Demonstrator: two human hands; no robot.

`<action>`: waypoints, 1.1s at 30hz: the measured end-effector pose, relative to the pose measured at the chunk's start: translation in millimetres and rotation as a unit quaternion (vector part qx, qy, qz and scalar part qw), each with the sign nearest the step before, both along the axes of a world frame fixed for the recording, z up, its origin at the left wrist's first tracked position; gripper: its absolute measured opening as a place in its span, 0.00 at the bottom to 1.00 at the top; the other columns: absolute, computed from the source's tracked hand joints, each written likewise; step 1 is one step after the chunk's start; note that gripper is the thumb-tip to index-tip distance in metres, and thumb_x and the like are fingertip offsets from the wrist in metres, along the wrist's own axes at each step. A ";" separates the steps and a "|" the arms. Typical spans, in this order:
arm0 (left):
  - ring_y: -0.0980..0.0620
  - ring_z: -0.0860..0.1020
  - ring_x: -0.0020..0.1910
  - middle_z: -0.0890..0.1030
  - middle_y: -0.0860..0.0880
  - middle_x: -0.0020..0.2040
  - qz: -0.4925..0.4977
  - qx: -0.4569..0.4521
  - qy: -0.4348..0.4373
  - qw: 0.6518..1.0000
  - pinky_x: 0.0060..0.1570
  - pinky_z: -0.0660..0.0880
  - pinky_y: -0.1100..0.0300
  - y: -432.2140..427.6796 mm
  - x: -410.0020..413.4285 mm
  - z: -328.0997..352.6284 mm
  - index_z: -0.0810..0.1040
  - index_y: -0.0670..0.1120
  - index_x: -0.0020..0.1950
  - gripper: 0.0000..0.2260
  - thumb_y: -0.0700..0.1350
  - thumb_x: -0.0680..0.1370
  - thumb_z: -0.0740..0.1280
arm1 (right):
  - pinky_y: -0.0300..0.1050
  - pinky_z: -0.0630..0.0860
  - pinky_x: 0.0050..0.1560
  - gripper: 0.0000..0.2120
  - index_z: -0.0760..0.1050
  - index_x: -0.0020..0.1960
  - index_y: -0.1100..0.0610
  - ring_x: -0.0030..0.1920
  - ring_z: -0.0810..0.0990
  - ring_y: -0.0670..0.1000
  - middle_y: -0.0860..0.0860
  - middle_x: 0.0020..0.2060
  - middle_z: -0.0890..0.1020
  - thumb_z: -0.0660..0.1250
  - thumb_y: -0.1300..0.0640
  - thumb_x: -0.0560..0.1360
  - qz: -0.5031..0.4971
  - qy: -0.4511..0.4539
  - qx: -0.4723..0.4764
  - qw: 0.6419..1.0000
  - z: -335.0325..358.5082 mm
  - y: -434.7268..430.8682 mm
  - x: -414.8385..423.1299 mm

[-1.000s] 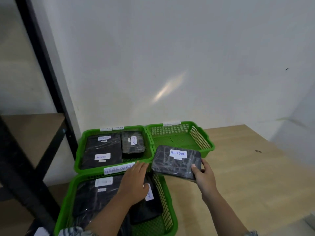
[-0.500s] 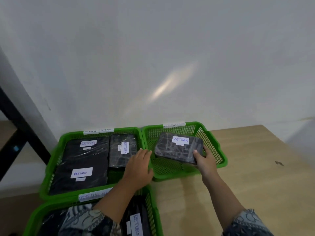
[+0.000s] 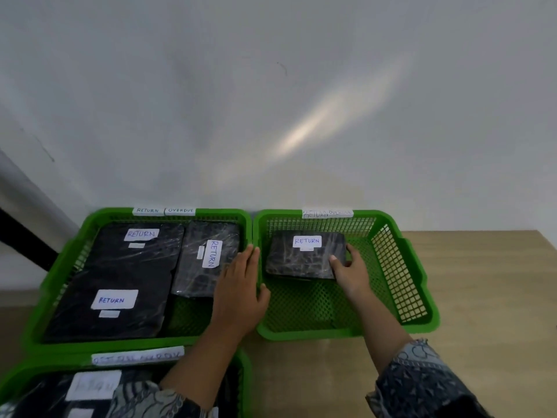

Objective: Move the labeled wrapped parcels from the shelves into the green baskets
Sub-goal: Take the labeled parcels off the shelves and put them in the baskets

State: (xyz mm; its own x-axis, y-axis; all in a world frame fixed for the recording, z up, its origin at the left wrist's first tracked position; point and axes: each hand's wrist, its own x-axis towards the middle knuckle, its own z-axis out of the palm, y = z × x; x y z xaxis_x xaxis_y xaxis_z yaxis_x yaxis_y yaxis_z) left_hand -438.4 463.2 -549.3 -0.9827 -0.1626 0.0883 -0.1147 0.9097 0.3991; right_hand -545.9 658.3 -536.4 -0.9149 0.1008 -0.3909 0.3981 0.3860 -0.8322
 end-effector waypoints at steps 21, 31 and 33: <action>0.44 0.55 0.74 0.58 0.46 0.76 0.007 -0.080 -0.037 0.996 0.69 0.59 0.42 0.4 -2.9 -1.9 0.54 0.45 0.76 0.32 0.56 0.73 0.48 | 0.54 0.72 0.61 0.31 0.58 0.73 0.61 0.66 0.71 0.61 0.62 0.68 0.68 0.65 0.51 0.76 0.080 0.020 0.168 0.982 -2.9 0.3 0.9; 0.49 0.43 0.75 0.46 0.50 0.77 0.013 -0.081 -0.016 0.997 0.71 0.45 0.47 3.4 37.2 22.6 0.50 0.47 0.77 0.32 0.57 0.74 0.43 | 0.59 0.56 0.73 0.26 0.62 0.72 0.54 0.71 0.64 0.55 0.55 0.70 0.68 0.58 0.44 0.78 0.258 0.133 0.285 0.914 22.5 -22.3 59.0; 0.48 0.46 0.76 0.50 0.48 0.77 0.022 -0.077 -0.013 0.997 0.71 0.48 0.45 0.2 58.3 25.6 0.53 0.46 0.77 0.32 0.57 0.74 0.45 | 0.60 0.52 0.74 0.24 0.63 0.71 0.54 0.72 0.63 0.55 0.54 0.70 0.68 0.57 0.44 0.78 0.291 0.150 0.278 0.903 33.3 -30.8 79.1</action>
